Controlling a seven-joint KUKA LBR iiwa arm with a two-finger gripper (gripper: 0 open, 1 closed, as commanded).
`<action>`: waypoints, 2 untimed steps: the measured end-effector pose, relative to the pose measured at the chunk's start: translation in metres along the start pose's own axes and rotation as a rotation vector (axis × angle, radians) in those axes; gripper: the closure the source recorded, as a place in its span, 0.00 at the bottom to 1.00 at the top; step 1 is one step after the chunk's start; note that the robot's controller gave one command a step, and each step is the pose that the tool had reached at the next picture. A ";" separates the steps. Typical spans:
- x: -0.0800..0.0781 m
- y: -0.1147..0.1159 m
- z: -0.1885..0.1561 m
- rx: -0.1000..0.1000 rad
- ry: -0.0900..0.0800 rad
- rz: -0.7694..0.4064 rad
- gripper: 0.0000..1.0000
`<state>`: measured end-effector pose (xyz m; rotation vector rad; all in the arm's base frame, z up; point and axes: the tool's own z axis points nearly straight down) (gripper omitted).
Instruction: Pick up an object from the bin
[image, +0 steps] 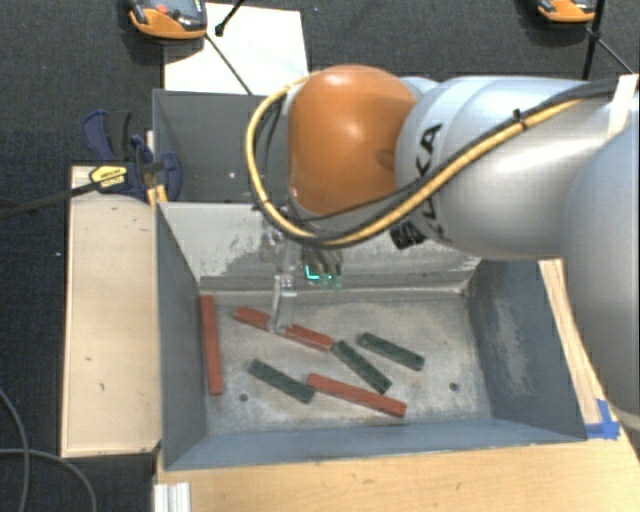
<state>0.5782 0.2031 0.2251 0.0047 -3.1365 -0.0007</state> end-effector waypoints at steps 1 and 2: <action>-0.002 -0.001 -0.005 -0.001 -0.008 0.004 0.00; -0.002 -0.012 0.046 -0.002 -0.013 -0.063 0.00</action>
Offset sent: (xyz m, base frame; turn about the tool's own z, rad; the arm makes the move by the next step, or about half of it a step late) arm -0.0010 -0.0317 -0.1372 -0.1682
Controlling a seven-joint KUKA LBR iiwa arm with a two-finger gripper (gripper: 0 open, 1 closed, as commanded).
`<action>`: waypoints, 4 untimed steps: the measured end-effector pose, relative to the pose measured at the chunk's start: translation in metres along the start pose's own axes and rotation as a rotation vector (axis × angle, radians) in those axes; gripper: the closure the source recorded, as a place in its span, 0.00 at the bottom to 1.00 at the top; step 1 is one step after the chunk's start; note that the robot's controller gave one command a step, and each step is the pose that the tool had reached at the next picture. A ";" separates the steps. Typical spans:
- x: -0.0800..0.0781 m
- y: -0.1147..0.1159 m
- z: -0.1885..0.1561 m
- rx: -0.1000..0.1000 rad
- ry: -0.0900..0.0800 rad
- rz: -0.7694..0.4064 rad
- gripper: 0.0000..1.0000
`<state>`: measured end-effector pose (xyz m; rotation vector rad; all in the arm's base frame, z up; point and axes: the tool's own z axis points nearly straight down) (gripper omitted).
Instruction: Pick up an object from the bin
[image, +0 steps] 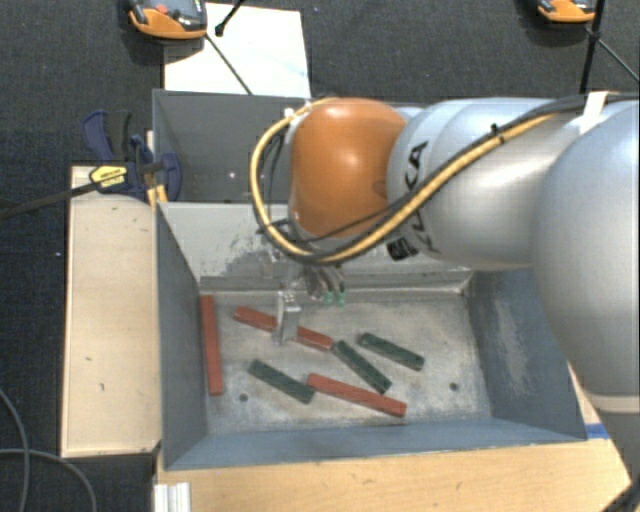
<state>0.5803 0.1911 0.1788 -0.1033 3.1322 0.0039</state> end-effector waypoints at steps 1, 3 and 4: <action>0.018 -0.020 0.068 0.001 0.003 0.048 0.00; -0.004 -0.030 0.104 0.002 0.006 0.270 1.00; 0.024 -0.038 0.004 0.002 0.006 0.295 1.00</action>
Offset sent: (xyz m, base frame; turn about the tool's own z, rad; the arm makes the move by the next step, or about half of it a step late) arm 0.0063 -0.0292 -0.1045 0.2665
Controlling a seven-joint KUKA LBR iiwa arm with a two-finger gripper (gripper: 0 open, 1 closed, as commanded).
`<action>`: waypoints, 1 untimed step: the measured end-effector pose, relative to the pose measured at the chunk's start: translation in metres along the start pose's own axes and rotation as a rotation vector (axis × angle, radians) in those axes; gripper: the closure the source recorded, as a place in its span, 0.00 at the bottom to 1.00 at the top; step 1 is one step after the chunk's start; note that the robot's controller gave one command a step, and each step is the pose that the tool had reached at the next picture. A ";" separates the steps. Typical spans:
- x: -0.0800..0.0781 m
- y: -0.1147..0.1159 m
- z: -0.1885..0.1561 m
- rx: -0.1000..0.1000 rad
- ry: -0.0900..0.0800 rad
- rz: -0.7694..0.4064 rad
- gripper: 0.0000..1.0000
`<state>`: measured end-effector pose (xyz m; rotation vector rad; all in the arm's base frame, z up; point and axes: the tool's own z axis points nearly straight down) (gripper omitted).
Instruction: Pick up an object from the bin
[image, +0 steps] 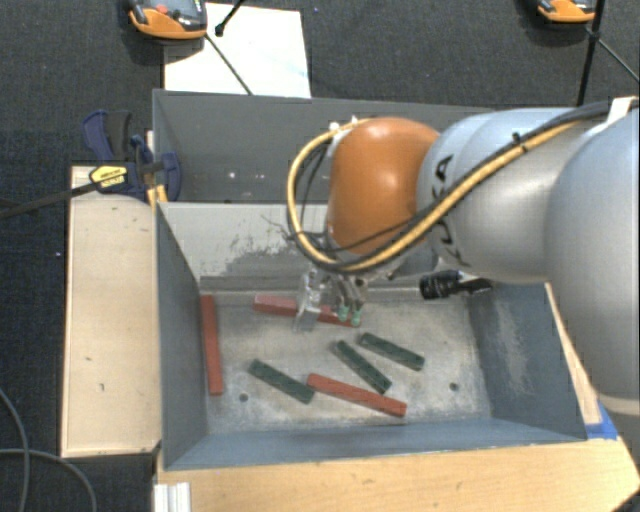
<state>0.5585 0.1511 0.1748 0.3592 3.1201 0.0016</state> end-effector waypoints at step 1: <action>0.000 0.000 0.000 0.000 0.000 0.001 1.00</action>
Offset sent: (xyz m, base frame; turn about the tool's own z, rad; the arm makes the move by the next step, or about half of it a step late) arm -0.0265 -0.0270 0.0770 -0.0231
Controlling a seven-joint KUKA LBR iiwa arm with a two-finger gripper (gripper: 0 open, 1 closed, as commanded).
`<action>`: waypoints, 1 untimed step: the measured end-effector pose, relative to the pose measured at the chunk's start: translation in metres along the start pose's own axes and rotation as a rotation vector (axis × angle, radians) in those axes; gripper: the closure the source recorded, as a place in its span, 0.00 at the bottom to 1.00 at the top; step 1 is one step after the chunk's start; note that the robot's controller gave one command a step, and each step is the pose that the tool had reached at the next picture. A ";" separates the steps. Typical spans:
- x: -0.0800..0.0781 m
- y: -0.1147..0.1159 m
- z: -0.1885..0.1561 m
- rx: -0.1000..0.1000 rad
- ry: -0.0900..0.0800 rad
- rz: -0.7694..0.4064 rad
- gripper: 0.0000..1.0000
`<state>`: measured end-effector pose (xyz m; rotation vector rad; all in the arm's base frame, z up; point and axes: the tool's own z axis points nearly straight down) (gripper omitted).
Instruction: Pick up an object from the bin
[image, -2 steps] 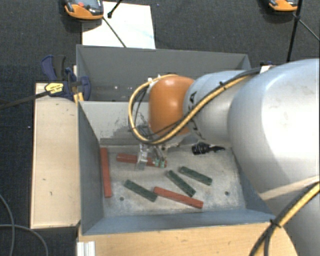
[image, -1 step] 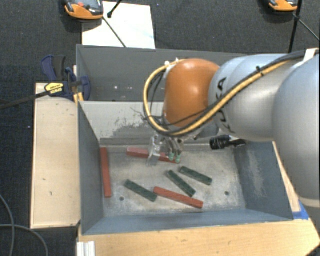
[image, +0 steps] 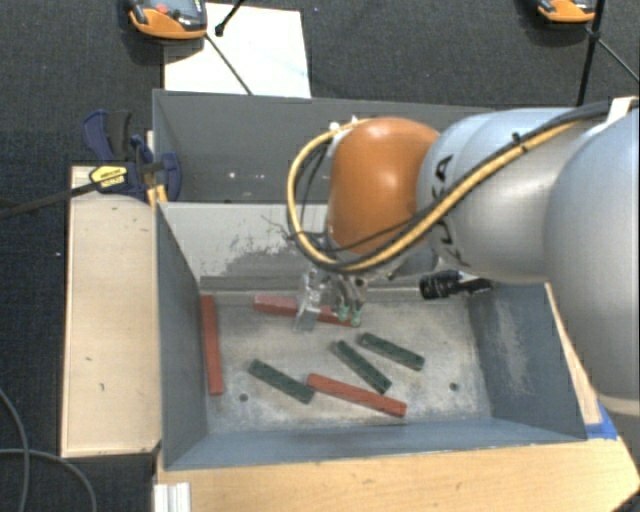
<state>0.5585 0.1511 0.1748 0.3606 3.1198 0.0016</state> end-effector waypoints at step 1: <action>0.019 -0.032 -0.078 0.000 -0.001 -0.023 1.00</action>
Offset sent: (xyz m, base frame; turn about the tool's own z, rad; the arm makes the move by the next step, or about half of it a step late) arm 0.0000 0.0000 0.0000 0.0000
